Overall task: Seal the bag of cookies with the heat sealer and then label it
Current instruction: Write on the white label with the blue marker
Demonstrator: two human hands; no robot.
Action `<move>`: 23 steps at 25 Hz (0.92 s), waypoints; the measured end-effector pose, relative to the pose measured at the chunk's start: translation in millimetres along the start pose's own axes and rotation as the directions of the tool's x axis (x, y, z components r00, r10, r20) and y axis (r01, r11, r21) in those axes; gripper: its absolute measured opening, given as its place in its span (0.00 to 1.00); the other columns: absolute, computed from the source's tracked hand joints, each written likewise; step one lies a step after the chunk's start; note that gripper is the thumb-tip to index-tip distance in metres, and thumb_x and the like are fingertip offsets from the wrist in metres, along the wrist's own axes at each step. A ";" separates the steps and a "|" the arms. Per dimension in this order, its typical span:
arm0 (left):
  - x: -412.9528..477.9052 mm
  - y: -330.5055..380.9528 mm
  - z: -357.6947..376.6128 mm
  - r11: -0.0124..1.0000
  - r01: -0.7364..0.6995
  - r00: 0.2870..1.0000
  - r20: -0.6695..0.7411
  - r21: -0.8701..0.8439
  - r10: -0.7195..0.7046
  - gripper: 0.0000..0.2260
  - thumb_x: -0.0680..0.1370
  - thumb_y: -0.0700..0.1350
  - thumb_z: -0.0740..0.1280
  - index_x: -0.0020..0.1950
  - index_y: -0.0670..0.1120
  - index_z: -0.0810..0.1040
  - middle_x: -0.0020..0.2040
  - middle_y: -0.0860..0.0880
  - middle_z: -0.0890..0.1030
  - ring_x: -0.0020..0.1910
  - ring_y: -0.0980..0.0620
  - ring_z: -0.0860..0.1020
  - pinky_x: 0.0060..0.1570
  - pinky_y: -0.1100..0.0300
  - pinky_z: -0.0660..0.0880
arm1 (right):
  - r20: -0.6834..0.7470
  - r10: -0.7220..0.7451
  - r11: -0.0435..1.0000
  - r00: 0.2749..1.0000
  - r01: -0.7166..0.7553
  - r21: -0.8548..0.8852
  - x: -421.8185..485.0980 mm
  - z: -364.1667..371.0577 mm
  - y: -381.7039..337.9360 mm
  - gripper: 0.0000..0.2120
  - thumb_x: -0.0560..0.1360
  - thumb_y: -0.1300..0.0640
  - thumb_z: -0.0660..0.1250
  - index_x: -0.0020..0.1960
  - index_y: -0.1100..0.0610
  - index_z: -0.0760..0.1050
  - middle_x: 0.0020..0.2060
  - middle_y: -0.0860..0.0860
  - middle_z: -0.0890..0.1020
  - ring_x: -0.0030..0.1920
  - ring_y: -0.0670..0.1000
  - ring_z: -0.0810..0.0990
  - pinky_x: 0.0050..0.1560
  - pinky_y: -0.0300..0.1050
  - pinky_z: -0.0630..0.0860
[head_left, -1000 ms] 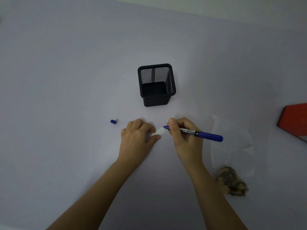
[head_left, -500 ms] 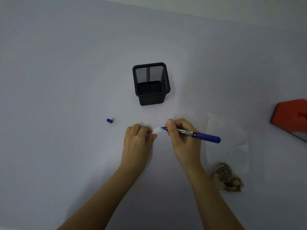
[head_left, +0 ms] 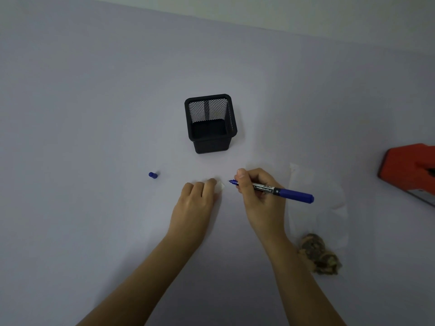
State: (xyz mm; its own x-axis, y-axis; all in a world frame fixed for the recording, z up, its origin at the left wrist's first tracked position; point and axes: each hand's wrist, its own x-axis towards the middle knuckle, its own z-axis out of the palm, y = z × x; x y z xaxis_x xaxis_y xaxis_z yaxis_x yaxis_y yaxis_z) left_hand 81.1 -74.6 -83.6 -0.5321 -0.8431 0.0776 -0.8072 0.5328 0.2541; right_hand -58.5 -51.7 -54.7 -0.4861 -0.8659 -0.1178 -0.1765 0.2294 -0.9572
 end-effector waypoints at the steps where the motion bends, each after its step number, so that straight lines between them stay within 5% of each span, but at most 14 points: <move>1: -0.1 -2.0 -0.3 1.000 0.004 1.000 -0.003 -0.008 -0.004 0.24 0.57 0.40 0.81 0.50 0.38 0.79 0.39 0.44 0.81 0.33 0.46 0.78 0.34 0.58 0.77 | -0.002 0.001 1.000 1.000 -0.001 -0.001 0.3 0.2 -0.6 0.15 0.73 0.43 0.63 0.38 0.53 0.77 0.32 0.51 0.81 0.34 0.52 0.80 0.36 0.50 0.79; 8: -2.4 0.7 9.8 0.956 0.215 0.969 -0.081 -0.199 -0.235 0.06 0.70 0.39 0.74 0.42 0.38 0.79 0.38 0.41 0.79 0.34 0.42 0.77 0.35 0.54 0.77 | -0.009 0.016 1.000 1.000 -0.016 0.017 1.4 2.3 -1.3 0.14 0.72 0.43 0.63 0.37 0.53 0.76 0.33 0.53 0.81 0.34 0.55 0.80 0.37 0.55 0.79; 11: -5.7 8.0 7.7 0.950 0.232 0.964 -0.079 -0.211 -0.253 0.09 0.69 0.42 0.74 0.42 0.38 0.78 0.39 0.41 0.79 0.34 0.44 0.75 0.34 0.57 0.75 | -0.011 0.022 1.000 1.000 -0.022 0.016 2.7 2.1 0.0 0.14 0.72 0.43 0.63 0.37 0.52 0.76 0.33 0.52 0.81 0.35 0.55 0.80 0.37 0.55 0.79; 15: -7.1 12.8 4.0 0.792 0.479 0.859 0.015 -0.379 -0.512 0.16 0.69 0.46 0.75 0.48 0.40 0.75 0.45 0.44 0.76 0.41 0.50 0.70 0.38 0.59 0.68 | -0.015 0.016 1.000 1.000 -0.016 0.013 4.8 1.5 0.6 0.14 0.72 0.43 0.63 0.37 0.52 0.76 0.33 0.53 0.81 0.35 0.56 0.81 0.37 0.56 0.79; 23: -6.4 26.6 2.9 0.685 0.591 0.783 0.098 -0.425 -0.614 0.09 0.74 0.46 0.70 0.47 0.41 0.79 0.44 0.47 0.77 0.44 0.48 0.72 0.42 0.60 0.67 | 0.002 0.022 0.999 1.000 -0.022 0.024 8.8 3.4 0.0 0.14 0.72 0.42 0.63 0.38 0.52 0.77 0.33 0.51 0.81 0.35 0.52 0.81 0.38 0.53 0.81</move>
State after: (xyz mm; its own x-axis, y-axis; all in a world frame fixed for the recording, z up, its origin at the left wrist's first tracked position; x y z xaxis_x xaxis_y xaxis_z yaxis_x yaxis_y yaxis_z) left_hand 62.3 -54.8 -80.2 0.0542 -0.9803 -0.1900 -0.7590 -0.1641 0.6301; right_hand -59.8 -60.9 -56.6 -0.4884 -0.8614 -0.1396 -0.1454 0.2381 -0.9603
